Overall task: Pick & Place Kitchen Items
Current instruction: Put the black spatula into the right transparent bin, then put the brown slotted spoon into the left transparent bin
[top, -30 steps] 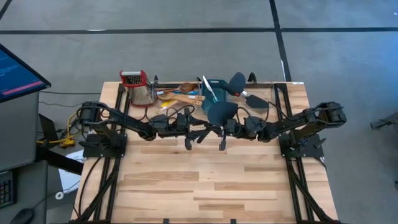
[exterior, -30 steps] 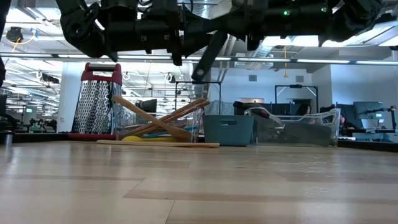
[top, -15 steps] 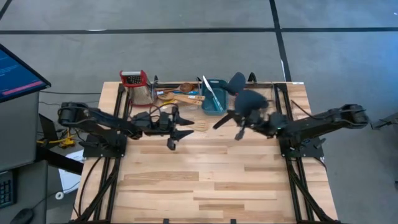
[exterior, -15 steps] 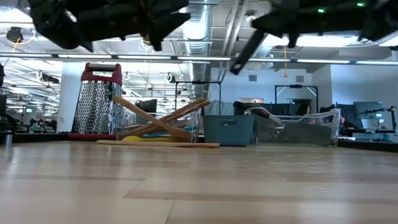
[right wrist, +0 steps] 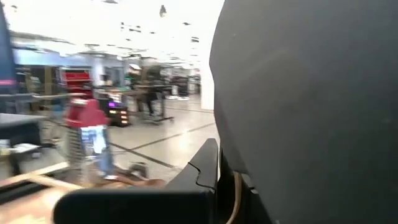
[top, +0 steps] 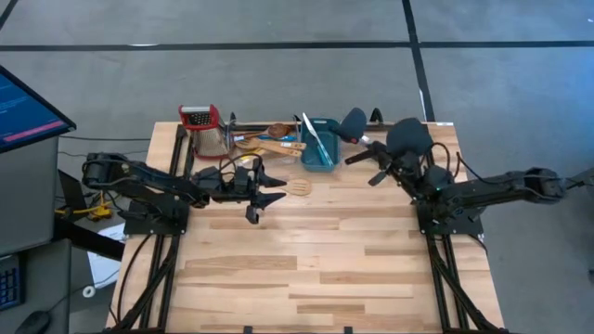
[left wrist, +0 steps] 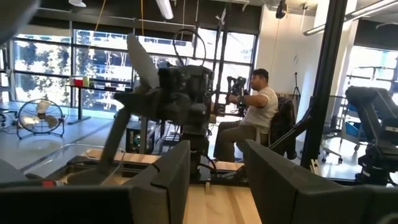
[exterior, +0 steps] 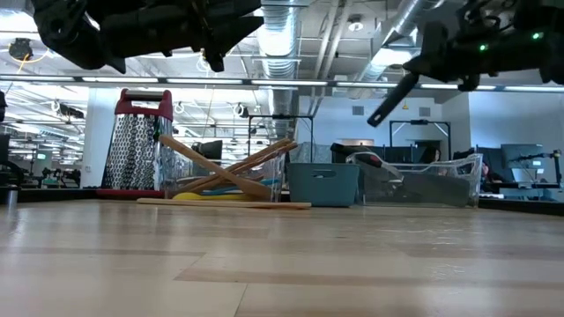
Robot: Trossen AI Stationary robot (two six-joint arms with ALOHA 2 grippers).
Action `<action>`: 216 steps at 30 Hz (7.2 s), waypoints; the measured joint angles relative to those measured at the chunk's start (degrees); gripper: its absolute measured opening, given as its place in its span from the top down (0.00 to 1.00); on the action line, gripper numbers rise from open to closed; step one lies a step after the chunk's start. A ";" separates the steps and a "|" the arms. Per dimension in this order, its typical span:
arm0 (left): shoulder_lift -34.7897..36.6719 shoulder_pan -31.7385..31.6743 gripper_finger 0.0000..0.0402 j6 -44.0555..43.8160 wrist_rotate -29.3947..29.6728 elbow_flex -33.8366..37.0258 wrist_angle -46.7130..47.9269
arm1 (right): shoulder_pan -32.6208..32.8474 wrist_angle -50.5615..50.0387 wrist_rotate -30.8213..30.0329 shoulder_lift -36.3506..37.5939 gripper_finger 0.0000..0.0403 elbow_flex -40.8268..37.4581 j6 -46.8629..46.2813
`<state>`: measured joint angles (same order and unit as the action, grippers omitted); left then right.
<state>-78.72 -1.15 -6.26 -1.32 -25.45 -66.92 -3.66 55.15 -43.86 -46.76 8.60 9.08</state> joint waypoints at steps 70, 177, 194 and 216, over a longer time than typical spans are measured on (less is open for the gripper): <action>-0.09 0.03 0.66 -0.17 1.97 -0.02 2.60 | -37.37 -56.55 33.56 -16.93 0.78 22.40 -24.18; -0.09 7.64 0.99 -3.45 10.34 -0.02 28.26 | -4.24 -38.31 36.27 -62.92 1.00 41.81 -16.01; -0.09 7.64 1.00 -3.43 17.97 -0.02 35.21 | 6.41 -42.28 27.67 -61.34 1.00 41.79 -24.20; -7.76 -3.37 1.00 -7.72 24.41 -3.44 46.59 | 23.45 -44.31 -3.00 -43.40 1.00 42.05 -17.87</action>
<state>-86.48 -4.53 -13.98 23.09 -28.89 -20.32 19.78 10.84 -46.86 -90.17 50.65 -8.79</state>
